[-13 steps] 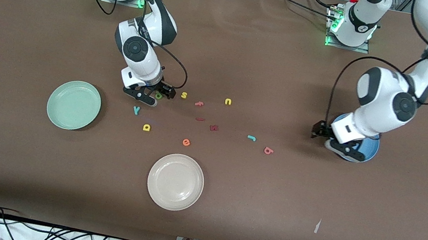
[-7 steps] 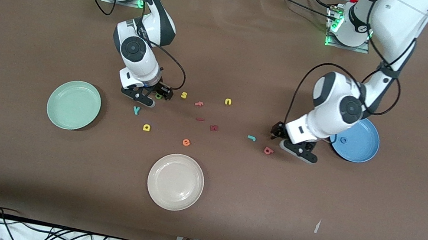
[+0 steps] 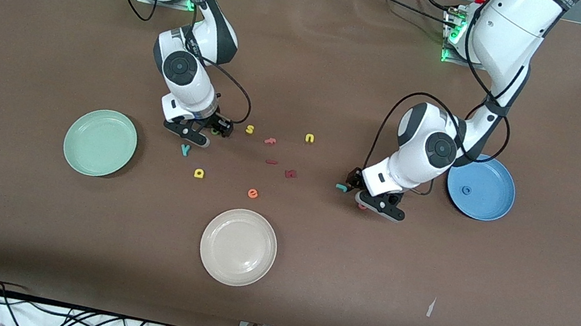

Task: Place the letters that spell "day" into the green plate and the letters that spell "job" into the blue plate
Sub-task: 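Grasp the green p with the right gripper while the left gripper grasps the b, then place the p on the green plate while the left gripper carries the b, then drop the b on the blue plate while the right gripper grasps the y, then grasp the cyan j with the left gripper while the right gripper places the y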

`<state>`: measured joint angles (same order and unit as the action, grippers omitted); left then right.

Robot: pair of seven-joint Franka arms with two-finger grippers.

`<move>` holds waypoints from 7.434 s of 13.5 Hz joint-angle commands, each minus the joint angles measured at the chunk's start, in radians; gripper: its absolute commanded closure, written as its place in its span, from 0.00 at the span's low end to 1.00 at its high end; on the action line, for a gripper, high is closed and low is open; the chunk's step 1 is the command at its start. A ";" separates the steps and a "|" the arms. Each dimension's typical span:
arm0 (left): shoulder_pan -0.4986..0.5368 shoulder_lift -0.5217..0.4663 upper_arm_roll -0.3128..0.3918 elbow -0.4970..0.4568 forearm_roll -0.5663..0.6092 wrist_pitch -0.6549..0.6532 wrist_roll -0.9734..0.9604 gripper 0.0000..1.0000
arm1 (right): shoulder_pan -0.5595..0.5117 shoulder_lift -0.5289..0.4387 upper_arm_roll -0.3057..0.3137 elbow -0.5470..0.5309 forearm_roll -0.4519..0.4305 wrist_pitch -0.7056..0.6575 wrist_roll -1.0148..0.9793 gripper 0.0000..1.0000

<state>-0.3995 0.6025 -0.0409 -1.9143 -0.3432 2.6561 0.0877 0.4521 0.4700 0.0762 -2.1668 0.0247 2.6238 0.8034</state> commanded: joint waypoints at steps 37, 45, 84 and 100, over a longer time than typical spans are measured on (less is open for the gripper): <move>-0.110 0.083 0.115 0.040 0.076 0.050 0.087 0.52 | -0.102 0.016 -0.343 0.234 0.072 -0.343 -0.742 0.00; -0.107 0.063 0.125 0.032 0.076 0.044 0.087 0.85 | -0.039 0.013 -0.290 0.265 0.107 -0.378 -0.543 0.00; -0.196 0.049 0.081 0.106 0.047 -0.054 0.043 0.17 | -0.032 0.068 -0.194 0.318 0.118 -0.372 -0.464 0.87; -0.225 0.094 0.081 0.083 0.237 0.012 0.063 0.25 | -0.050 0.064 -0.377 0.335 0.138 -0.427 -0.847 0.00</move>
<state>-0.6156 0.6898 0.0329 -1.8342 -0.1415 2.6571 0.1454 0.3871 0.5415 -0.3093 -1.8513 0.1393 2.2102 -0.0772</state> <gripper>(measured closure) 0.198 0.388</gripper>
